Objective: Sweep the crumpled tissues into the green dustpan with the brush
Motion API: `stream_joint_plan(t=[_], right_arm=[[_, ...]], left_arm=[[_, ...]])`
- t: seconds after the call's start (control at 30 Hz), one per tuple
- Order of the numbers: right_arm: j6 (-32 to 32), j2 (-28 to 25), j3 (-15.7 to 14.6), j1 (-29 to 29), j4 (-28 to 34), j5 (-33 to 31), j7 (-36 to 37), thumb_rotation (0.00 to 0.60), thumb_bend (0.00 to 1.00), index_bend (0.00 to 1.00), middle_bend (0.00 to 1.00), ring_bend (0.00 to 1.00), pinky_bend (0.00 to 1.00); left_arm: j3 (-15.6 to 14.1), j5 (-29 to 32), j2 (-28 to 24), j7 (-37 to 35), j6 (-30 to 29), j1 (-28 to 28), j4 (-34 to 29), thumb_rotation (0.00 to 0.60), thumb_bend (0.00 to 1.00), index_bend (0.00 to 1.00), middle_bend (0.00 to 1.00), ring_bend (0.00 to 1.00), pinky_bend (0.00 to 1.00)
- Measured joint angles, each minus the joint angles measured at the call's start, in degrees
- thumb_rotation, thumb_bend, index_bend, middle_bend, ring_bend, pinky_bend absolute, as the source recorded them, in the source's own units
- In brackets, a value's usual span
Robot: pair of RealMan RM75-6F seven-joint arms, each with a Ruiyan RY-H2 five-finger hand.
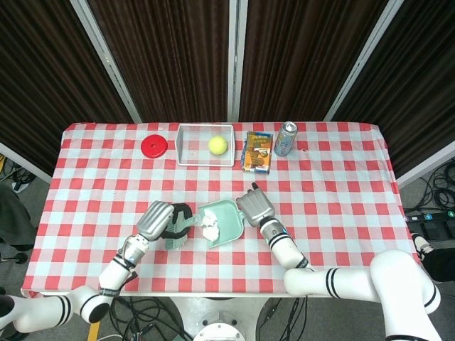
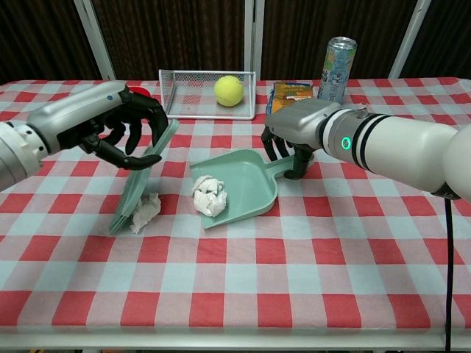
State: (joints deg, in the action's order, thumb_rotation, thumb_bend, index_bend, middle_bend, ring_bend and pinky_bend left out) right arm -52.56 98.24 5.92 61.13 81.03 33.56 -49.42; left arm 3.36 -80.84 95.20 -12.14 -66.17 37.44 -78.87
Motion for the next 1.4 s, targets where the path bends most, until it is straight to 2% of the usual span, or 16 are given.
stream_joint_plan(t=[0.3,0.57,0.7,0.93,1.3,1.4], right_arm=[[-0.73,1.16,0.88,0.62,1.10,-2.03,-0.26,0.600,0.44,0.72,0.62,0.33,0.15],[-0.35,1.81,1.65,0.46,1.35,-2.44,1.87,0.600,0.45,0.73,0.62,0.33,0.15],[-0.23,1.90,1.88,0.29,1.17,-2.44,2.81,0.600,0.50,0.73,0.62,0.33,0.15],[1.15,1.43,2.60,-0.32,1.07,-2.47,5.93,0.600,0.51,0.73,0.62,0.33,0.15],[2.84,1.37,3.30,-1.55,-0.23,-1.39,11.15,0.600,0.51,0.71,0.62,0.33,0.15],[2.58,1.85,3.04,-1.72,-0.75,-0.99,11.40,0.600,0.46,0.66,0.62,0.32,0.15]], left_arm=[[4.55,1.07,6.69,-1.51,3.55,3.42,4.64,0.600,0.51,0.56,0.58,0.64,0.88],[6.92,0.21,10.37,-1.70,4.32,5.98,7.16,0.600,0.51,0.56,0.58,0.63,0.88],[7.51,-0.20,11.46,-1.50,4.82,6.97,8.13,0.600,0.51,0.56,0.58,0.63,0.88],[8.44,-1.18,11.07,-2.25,3.97,7.49,7.84,0.600,0.51,0.56,0.58,0.63,0.87],[8.21,-1.26,8.12,-1.73,3.57,6.91,5.66,0.600,0.51,0.56,0.58,0.63,0.87],[8.24,-1.11,7.59,-1.24,3.70,6.86,5.42,0.600,0.51,0.56,0.58,0.63,0.87]])
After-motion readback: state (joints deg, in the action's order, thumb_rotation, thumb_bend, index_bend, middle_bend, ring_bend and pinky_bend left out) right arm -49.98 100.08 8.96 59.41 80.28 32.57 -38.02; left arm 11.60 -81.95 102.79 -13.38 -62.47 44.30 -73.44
